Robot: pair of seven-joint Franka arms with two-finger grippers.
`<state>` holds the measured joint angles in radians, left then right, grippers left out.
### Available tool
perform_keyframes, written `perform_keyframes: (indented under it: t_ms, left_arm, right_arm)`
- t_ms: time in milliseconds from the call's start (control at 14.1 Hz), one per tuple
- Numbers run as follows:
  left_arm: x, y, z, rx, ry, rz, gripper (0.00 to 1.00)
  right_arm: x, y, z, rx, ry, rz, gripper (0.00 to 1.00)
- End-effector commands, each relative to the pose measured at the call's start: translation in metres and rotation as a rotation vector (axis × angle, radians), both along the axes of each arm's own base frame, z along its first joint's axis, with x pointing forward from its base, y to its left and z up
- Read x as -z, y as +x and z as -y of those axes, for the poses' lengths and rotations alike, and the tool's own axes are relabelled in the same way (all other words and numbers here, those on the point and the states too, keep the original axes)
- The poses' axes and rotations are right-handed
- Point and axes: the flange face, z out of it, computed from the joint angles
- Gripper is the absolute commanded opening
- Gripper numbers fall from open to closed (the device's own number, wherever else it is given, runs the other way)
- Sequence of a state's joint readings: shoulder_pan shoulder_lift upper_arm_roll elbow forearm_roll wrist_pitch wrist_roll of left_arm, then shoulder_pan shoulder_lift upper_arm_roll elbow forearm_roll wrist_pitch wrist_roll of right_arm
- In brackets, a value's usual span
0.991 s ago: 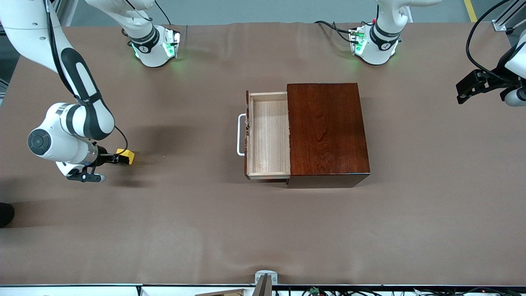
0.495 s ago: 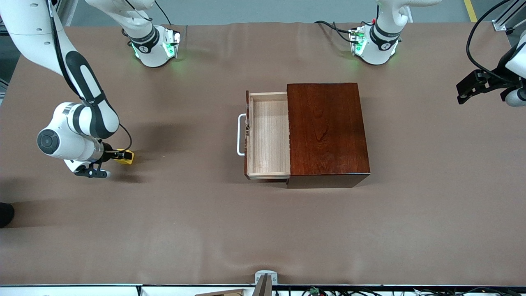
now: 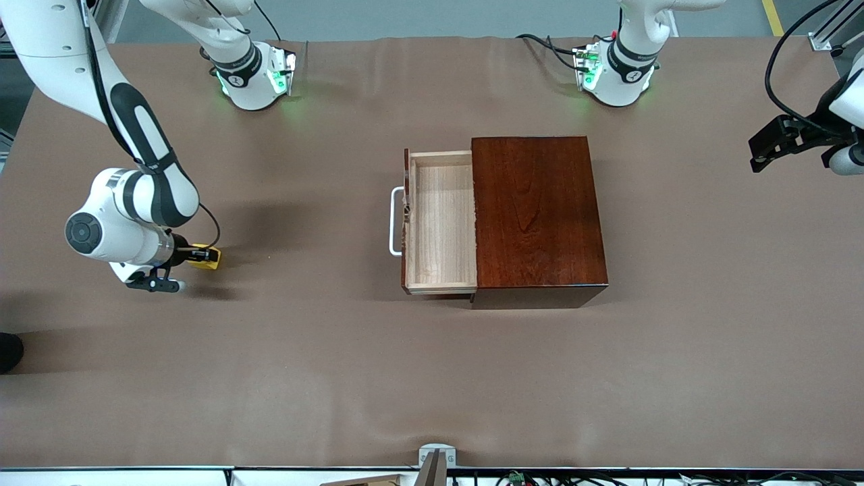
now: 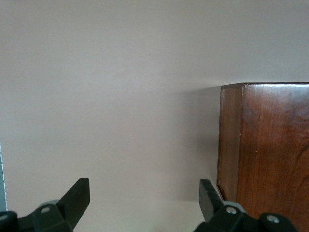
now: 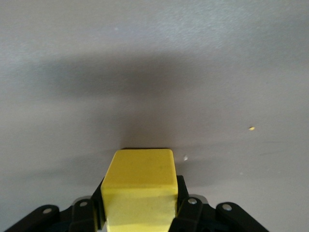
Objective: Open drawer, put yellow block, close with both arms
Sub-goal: 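Lift the yellow cube with the right gripper and carry it toward the drawer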
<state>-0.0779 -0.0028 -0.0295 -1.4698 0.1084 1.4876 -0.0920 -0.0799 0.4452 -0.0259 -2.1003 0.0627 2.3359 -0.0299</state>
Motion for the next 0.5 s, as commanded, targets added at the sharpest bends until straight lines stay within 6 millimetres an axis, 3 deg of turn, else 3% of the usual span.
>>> perform_keyframes:
  t_ms: [0,354,425]
  left_arm:
    - [-0.004,-0.007,0.003,0.028,-0.024,0.010,1.00]
    - [-0.002,-0.006,-0.002,0.019,-0.023,0.005,1.00]
    - [-0.002,-0.006,-0.003,0.017,-0.023,0.005,1.00]
  right_arm:
    - [-0.029,-0.002,-0.015,0.044,0.020,-0.019,0.10]
    - [-0.091,0.002,-0.040,0.109,0.021,-0.050,0.10]
    - [-0.107,0.004,-0.053,0.107,0.026,-0.058,0.10]
